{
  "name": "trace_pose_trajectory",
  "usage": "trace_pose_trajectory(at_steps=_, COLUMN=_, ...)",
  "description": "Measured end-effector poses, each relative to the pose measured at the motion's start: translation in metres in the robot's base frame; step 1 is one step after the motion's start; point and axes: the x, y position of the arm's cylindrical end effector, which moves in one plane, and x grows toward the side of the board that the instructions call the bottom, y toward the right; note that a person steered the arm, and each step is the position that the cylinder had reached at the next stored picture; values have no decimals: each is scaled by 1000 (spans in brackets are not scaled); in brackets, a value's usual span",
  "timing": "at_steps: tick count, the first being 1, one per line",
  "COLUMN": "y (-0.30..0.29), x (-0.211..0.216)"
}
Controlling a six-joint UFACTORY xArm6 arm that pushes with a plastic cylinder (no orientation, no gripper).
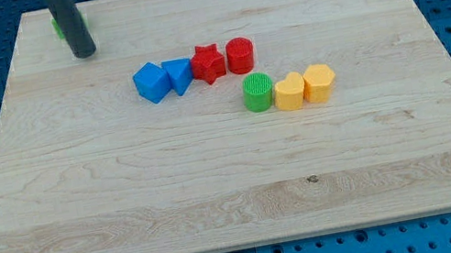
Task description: Place your arm below the blue blocks
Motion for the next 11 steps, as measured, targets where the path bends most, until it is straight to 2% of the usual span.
trace_pose_trajectory(at_steps=2, y=0, x=40)
trace_pose_trajectory(at_steps=6, y=0, x=83)
trace_pose_trajectory(at_steps=8, y=0, x=132)
trace_pose_trajectory(at_steps=9, y=27, x=156)
trace_pose_trajectory(at_steps=11, y=137, x=181)
